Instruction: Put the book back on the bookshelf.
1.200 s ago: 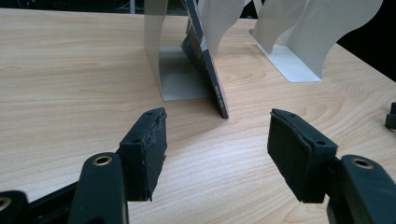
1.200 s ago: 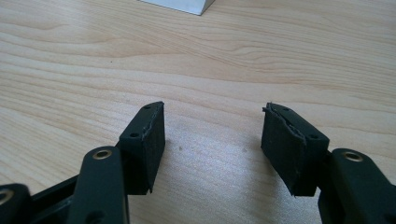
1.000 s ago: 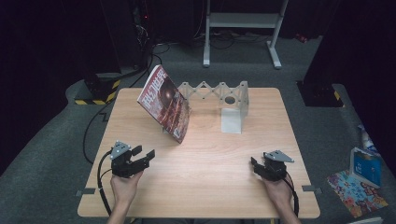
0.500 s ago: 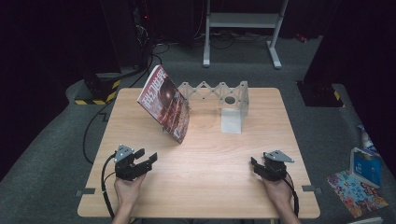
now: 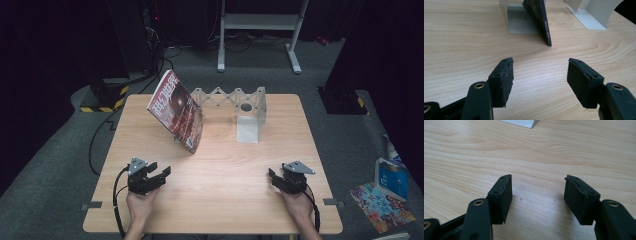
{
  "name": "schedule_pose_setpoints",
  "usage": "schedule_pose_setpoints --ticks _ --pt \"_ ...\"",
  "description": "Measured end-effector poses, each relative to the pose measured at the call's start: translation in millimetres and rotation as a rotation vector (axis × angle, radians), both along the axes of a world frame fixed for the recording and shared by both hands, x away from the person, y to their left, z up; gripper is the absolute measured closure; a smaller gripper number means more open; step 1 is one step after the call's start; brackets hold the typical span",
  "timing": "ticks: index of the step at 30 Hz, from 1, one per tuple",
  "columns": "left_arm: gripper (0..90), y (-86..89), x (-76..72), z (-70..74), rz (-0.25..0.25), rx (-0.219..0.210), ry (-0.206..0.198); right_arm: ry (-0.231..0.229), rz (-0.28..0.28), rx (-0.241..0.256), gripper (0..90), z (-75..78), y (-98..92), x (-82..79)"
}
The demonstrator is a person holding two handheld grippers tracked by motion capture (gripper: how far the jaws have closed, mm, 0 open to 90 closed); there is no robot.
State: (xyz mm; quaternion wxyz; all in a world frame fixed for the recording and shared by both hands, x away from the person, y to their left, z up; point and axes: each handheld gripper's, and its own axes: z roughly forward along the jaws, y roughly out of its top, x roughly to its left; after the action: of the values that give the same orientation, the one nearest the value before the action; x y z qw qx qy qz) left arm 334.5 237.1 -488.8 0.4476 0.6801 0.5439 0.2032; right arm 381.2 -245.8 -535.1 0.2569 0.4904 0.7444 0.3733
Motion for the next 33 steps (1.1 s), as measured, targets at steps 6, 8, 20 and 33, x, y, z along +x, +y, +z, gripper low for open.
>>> schedule_pose_setpoints --ticks 6,8,20,33 --pt "38.3 -3.6 2.4 -4.9 0.004 0.022 0.007 0.000 0.000 -0.001 39.6 0.0 0.0 0.1" --pt "38.3 -4.3 3.6 -8.2 0.008 0.027 0.011 0.000 0.001 -0.001 39.6 0.0 0.0 0.1" --pt "38.3 -9.3 9.5 -16.2 0.015 0.052 0.013 -0.002 0.002 -0.002 39.6 -0.1 -0.1 0.3" --pt "38.6 -17.0 18.2 -27.9 0.029 0.103 0.028 -0.001 0.001 0.000 39.6 -0.1 0.0 0.1"
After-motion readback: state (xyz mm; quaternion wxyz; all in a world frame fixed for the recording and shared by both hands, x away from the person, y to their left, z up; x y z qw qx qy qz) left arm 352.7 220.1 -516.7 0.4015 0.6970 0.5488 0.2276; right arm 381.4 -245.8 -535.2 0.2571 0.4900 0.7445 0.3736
